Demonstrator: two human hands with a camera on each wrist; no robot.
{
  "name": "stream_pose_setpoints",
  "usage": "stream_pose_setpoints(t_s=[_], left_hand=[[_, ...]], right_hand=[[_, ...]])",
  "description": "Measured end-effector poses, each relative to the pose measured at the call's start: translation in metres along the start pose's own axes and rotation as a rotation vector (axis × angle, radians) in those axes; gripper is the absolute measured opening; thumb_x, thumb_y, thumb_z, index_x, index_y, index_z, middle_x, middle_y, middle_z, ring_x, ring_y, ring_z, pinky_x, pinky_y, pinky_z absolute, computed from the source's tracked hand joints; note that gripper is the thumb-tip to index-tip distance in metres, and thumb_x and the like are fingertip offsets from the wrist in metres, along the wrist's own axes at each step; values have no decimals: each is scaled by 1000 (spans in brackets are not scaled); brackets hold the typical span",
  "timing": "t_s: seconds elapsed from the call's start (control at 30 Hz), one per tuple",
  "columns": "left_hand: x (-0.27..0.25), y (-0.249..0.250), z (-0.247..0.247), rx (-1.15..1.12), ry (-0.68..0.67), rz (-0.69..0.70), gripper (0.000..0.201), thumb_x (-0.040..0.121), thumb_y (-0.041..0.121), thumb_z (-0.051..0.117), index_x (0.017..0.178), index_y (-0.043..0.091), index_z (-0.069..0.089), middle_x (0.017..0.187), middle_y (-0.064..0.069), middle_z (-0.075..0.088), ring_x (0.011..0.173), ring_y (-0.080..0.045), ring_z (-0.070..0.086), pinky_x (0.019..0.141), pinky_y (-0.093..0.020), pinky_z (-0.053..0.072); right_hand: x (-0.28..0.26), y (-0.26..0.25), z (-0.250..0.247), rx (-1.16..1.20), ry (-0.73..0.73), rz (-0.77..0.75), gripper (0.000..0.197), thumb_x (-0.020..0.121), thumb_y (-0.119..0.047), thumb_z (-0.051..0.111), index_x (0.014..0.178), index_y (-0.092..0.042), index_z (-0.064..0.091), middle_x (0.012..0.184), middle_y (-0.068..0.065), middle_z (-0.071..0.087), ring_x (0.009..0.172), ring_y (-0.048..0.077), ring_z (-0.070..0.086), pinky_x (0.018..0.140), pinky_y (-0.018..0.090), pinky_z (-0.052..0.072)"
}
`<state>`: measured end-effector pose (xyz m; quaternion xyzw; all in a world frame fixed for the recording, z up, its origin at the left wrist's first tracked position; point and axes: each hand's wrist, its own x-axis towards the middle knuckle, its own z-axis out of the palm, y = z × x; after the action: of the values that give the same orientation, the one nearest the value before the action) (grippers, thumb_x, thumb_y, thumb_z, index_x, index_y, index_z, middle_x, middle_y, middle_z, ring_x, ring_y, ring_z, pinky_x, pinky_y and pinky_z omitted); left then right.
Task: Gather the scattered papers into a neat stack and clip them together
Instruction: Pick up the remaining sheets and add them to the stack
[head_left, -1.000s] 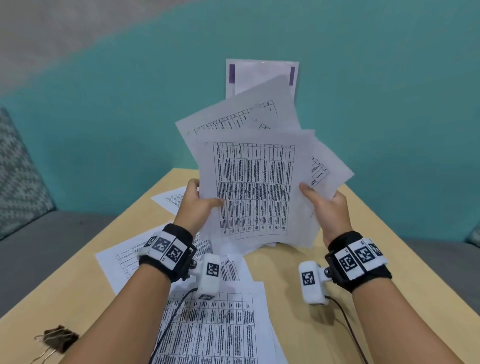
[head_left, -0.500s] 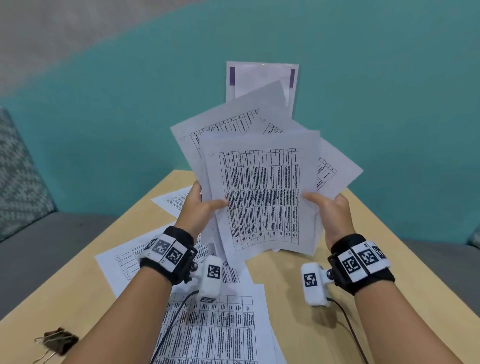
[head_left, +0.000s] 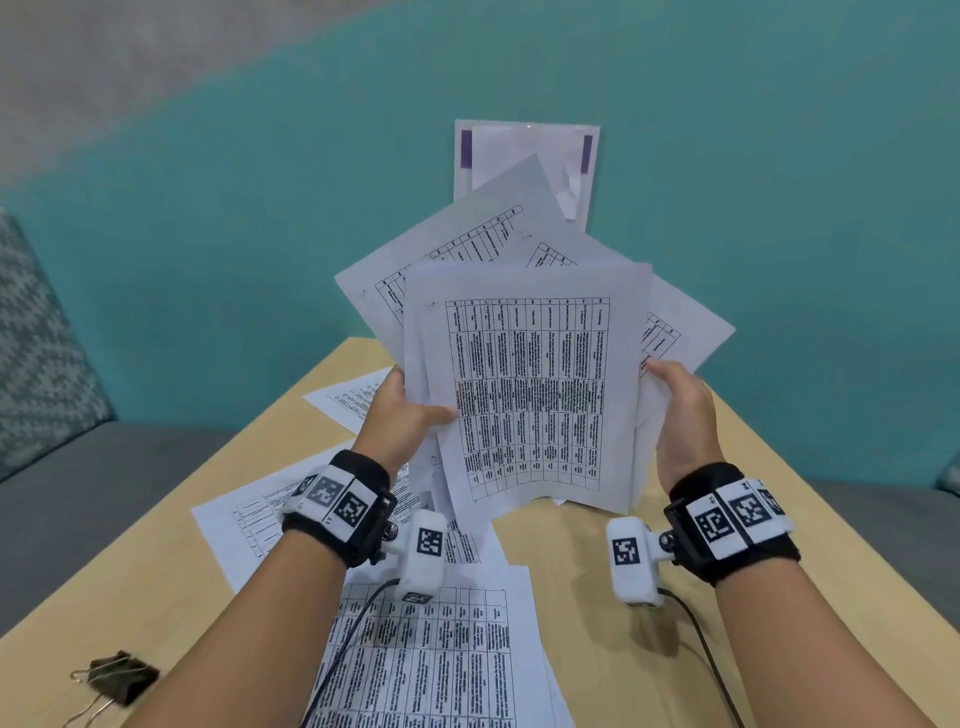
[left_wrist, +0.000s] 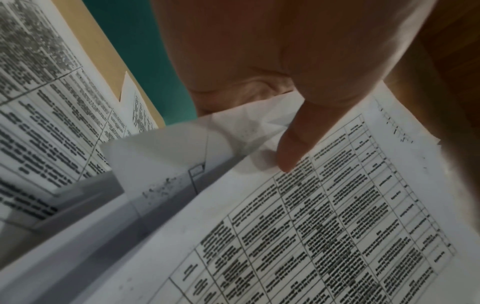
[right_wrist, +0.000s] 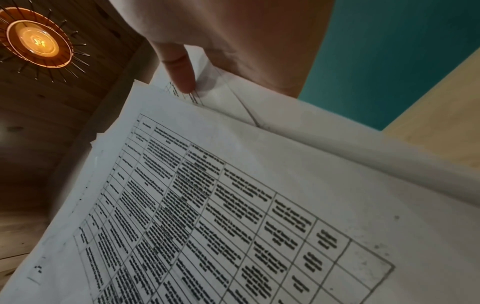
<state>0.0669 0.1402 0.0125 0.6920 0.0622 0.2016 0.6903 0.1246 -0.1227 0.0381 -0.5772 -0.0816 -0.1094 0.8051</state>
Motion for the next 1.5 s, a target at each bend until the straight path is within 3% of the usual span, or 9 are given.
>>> stream_pose_setpoints(t_s=[0.17, 0.63, 0.7, 0.83, 0.93, 1.0, 1.2, 1.37, 1.5], left_hand=[[0, 2, 1, -49, 14, 3, 44, 86, 8, 80, 125, 16, 63, 120, -2, 77, 110, -23, 73, 105, -50, 53], [-7, -1, 3, -17, 78, 3, 23, 86, -3, 77, 105, 8, 74, 97, -2, 80, 81, -13, 78, 89, -39, 62], [-6, 1, 4, -29, 151, 24, 27, 86, -3, 76, 111, 4, 75, 103, -8, 80, 91, -20, 77, 90, -37, 61], [1, 6, 0, -191, 305, -10, 26, 85, -5, 77, 107, 9, 72, 116, -17, 75, 103, -29, 73, 91, -37, 57], [5, 11, -5, -358, 377, -127, 86, 72, 11, 91, 146, 3, 49, 150, -12, 54, 133, -30, 56, 113, -46, 43], [8, 13, -8, -457, 389, -208, 116, 66, 16, 95, 160, 7, 26, 161, -11, 41, 145, -33, 41, 119, -59, 30], [27, -12, -18, -724, 113, -386, 143, 37, 7, 104, 159, 24, 31, 159, -14, 45, 130, -46, 57, 92, -79, 46], [-13, 29, 11, -607, 18, -327, 49, 89, 2, 73, 135, -4, 59, 134, -19, 67, 114, -38, 71, 94, -54, 59], [-13, 39, -4, -717, -9, -233, 51, 93, 20, 68, 140, 2, 59, 129, -14, 70, 119, -36, 67, 94, -48, 58]], right_hand=[[1, -2, -1, 9, 10, 5, 18, 96, -16, 56, 106, -14, 70, 98, -7, 77, 93, 10, 72, 78, 25, 52], [4, 23, -11, -208, -74, 186, 34, 82, -3, 60, 112, -17, 67, 110, 1, 74, 106, 26, 66, 91, 42, 52], [4, 22, -7, -213, -50, 172, 35, 87, -10, 65, 121, -15, 61, 117, 2, 71, 108, 24, 64, 81, 35, 49], [3, 22, 0, -228, 5, 199, 67, 86, -42, 73, 143, -27, 40, 136, -5, 48, 121, 16, 44, 104, 41, 35], [-5, 24, 11, -65, -67, 364, 90, 72, -61, 77, 145, -29, 36, 139, -2, 43, 125, 21, 43, 103, 55, 40], [-13, 27, 19, 177, -195, 507, 75, 72, -60, 78, 130, -23, 50, 126, 6, 51, 115, 29, 53, 100, 59, 45], [-35, 26, 50, 344, -345, 480, 48, 88, -23, 70, 133, -10, 59, 126, 15, 69, 111, 32, 65, 94, 49, 56], [-26, 25, 49, 179, -140, 312, 31, 97, -8, 61, 127, -14, 63, 116, 9, 74, 109, 29, 70, 93, 47, 56], [-15, 10, 30, 78, -56, 264, 7, 93, -7, 65, 100, -9, 66, 90, 5, 74, 87, 23, 70, 73, 35, 58]])
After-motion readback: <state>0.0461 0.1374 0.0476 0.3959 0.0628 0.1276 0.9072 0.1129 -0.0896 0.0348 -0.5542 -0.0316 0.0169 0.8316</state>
